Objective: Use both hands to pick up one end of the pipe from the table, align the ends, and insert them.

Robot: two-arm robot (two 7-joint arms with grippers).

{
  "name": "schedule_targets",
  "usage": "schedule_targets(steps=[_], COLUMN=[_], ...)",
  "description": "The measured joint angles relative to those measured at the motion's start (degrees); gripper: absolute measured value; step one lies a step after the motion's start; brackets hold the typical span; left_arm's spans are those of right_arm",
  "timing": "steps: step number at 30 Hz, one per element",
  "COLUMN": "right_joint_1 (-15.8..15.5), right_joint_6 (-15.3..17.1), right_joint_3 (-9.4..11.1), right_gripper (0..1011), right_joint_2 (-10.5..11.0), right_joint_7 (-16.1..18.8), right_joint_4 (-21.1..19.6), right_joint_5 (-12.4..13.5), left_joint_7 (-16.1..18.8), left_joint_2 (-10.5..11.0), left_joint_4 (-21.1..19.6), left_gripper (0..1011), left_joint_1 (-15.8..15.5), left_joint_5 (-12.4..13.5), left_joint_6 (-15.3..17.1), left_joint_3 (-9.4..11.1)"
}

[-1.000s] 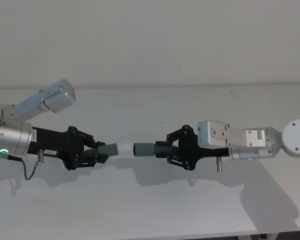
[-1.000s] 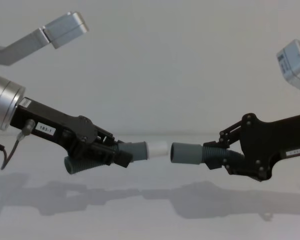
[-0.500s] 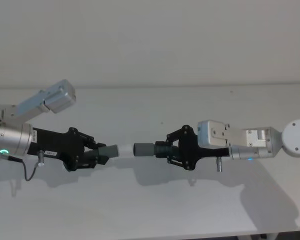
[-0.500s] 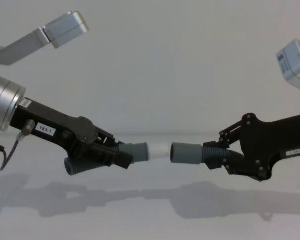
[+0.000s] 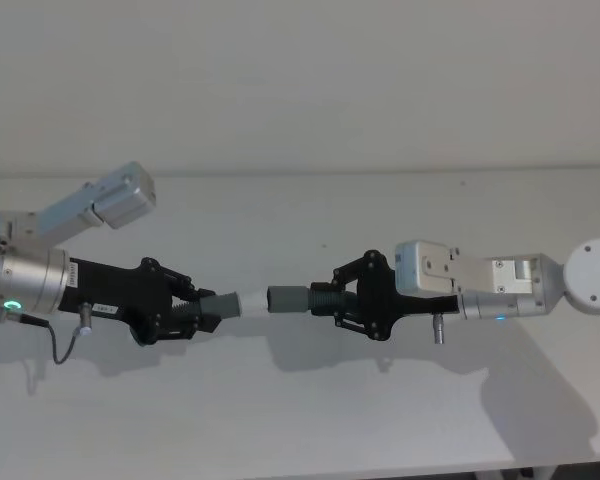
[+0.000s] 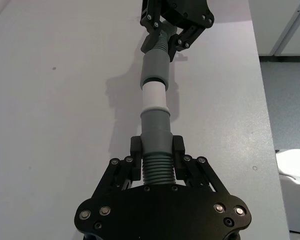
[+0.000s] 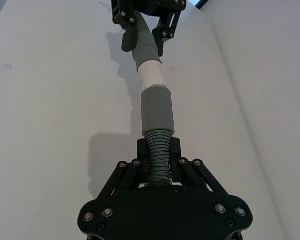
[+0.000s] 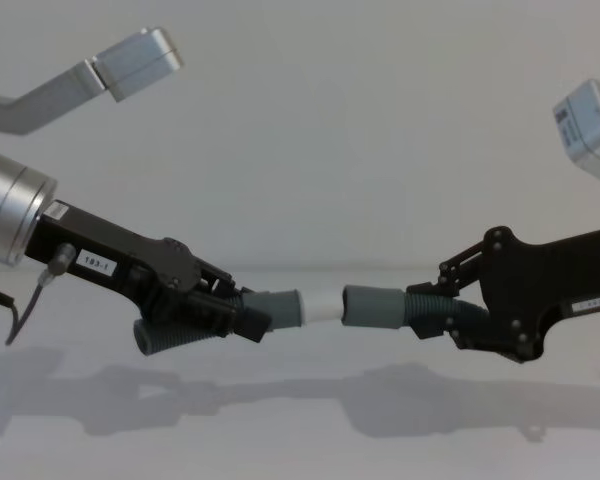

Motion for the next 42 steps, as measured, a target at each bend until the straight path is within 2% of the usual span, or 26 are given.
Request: schedule_targets(steps=[42], right_joint_1=[0.0], right_joint_6=[0.0], right_joint_3=[0.0], right_gripper=[215], right_joint_2=[0.0], right_joint_7=[0.0], right_joint_4=[0.0], right_joint_5=[0.0], left_joint_7=[-1.0], left_joint_2=[-1.1], left_joint_4=[2.4], left_gripper=[321], left_joint_1=[-2.2], left_joint_5=[-0.7], left_joint_6=[-0.5], left_joint_3=[3.1])
